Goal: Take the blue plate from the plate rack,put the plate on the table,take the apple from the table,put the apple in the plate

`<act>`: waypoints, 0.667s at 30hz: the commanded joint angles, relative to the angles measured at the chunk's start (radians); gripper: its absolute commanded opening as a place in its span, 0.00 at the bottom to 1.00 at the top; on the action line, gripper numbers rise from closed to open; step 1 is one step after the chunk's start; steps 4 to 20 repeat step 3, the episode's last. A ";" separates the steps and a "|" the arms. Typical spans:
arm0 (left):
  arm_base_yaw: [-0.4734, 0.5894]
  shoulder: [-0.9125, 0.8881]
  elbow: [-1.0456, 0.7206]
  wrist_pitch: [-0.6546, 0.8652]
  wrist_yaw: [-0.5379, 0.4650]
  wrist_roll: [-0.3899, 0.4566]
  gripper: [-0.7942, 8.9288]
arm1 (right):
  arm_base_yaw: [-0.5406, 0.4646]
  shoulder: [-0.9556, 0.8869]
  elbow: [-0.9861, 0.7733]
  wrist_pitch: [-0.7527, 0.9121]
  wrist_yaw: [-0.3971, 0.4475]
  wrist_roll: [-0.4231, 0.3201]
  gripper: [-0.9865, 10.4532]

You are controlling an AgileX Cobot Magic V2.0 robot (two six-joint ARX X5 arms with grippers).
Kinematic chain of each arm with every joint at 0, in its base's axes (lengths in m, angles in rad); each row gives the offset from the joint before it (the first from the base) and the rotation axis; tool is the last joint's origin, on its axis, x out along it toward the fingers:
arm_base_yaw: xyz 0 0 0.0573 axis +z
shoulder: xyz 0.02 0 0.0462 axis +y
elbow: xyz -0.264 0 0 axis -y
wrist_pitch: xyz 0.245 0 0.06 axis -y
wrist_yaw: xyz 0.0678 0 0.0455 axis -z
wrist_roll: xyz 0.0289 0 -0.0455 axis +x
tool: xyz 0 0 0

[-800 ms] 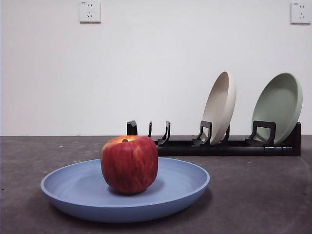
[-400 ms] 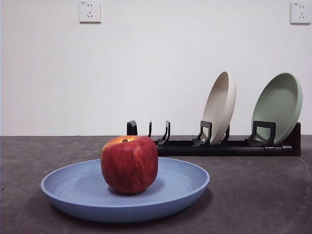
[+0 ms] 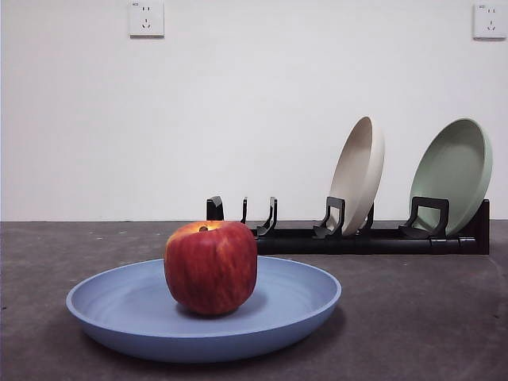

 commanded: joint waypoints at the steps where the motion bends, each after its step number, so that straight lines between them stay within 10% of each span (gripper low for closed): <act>1: 0.000 0.000 -0.009 0.004 0.000 0.011 0.08 | -0.001 -0.002 -0.009 0.004 -0.003 0.000 0.09; 20: 0.000 0.000 -0.009 0.004 0.000 0.011 0.08 | -0.001 -0.002 -0.009 0.004 -0.003 0.000 0.09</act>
